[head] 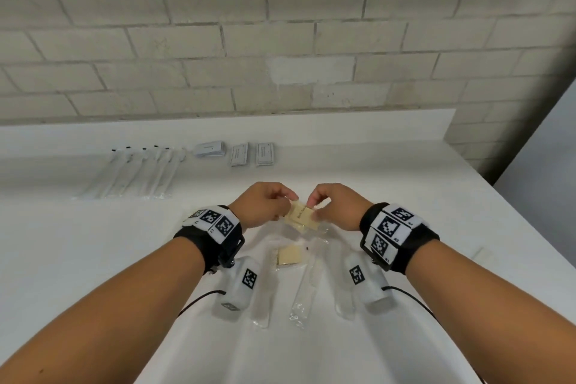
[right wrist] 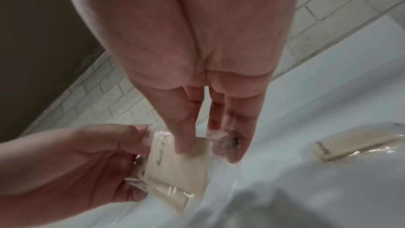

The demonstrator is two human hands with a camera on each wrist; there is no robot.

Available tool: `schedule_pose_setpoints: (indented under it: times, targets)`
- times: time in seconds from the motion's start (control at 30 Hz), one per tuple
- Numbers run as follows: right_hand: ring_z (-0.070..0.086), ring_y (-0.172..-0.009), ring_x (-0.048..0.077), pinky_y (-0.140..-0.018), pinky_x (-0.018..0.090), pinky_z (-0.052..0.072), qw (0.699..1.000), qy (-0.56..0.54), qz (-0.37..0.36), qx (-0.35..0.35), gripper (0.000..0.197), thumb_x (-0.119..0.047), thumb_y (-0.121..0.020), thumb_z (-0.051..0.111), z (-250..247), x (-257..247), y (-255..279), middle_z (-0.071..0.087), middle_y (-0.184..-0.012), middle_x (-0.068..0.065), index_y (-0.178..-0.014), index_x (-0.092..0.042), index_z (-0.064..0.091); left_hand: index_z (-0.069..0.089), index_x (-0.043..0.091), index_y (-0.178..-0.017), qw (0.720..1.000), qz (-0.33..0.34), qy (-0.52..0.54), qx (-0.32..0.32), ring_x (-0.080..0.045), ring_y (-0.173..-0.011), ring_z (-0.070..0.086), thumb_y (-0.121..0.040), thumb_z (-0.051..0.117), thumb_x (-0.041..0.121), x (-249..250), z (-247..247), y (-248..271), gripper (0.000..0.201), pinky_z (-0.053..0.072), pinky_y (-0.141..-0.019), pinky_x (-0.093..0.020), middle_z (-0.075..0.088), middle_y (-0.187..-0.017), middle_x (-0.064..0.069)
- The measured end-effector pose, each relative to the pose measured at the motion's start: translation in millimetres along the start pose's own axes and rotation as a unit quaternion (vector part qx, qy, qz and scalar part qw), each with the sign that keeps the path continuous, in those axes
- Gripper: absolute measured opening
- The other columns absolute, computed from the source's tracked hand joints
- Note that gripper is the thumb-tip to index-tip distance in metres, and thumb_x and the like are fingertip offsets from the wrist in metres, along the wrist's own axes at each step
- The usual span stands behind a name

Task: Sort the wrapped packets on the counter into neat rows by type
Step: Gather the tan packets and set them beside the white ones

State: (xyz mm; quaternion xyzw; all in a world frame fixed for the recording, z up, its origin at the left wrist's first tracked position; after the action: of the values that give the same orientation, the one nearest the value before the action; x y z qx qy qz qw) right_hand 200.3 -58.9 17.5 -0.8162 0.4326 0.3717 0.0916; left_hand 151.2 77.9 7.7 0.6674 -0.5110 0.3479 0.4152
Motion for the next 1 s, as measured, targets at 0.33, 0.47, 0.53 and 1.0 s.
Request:
schedule_pose_setpoints:
  times: [0.33,0.47,0.53,1.0]
  targets:
    - [0.058,-0.072,0.015,-0.073,0.030,0.051,0.963,-0.265,0.013,-0.053,0.019,-0.005,-0.085,0.066,4,-5,-2,0.060,-0.084,0.002,-0.092,-0.018,0.054,0.066,0.016,-0.116,0.978,0.000,0.205,0.040,-0.019,-0.089,0.063,-0.066,0.081,0.037,8,4,9,0.056,0.049,-0.084,-0.033,0.068,-0.099,-0.006]
    - [0.060,-0.070,0.012,-0.066,0.024,0.054,0.932,-0.354,0.012,-0.077,0.019,-0.002,-0.088,0.064,18,-16,0,0.061,-0.082,0.001,-0.092,-0.016,0.052,0.046,0.010,-0.136,0.944,-0.028,0.318,0.086,-0.025,-0.101,0.064,-0.074,0.079,0.019,-9,3,17,0.071,0.046,-0.098,-0.039,0.068,-0.113,-0.016]
    - [0.062,-0.070,0.015,-0.066,0.023,0.057,0.914,-0.398,0.019,-0.081,0.018,-0.001,-0.088,0.064,24,-20,0,0.062,-0.086,0.003,-0.094,-0.015,0.053,0.038,0.014,-0.137,0.926,-0.041,0.361,0.105,-0.027,-0.104,0.063,-0.080,0.075,0.013,-15,1,21,0.068,0.044,-0.104,-0.042,0.066,-0.121,-0.018]
    - [0.057,-0.110,0.018,-0.094,0.027,0.046,0.993,0.078,-0.014,-0.087,0.039,-0.012,-0.081,0.064,60,-11,6,0.058,-0.120,0.001,-0.119,-0.015,0.057,0.058,0.010,-0.076,0.954,-0.106,0.114,0.254,-0.021,-0.054,0.044,-0.086,0.057,0.020,-63,-50,56,0.014,0.038,-0.056,-0.027,0.053,-0.065,-0.007]
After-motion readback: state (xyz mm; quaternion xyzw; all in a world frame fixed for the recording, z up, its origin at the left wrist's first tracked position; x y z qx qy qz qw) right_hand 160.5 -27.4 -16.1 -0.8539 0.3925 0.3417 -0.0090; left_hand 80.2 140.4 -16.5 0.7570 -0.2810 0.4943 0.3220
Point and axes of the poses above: each hand's wrist, its own y-axis away from the middle knuckle, its own z-axis out of the palm, x = y × z, the point moved 8 cm from there along -y, towards the middle knuckle
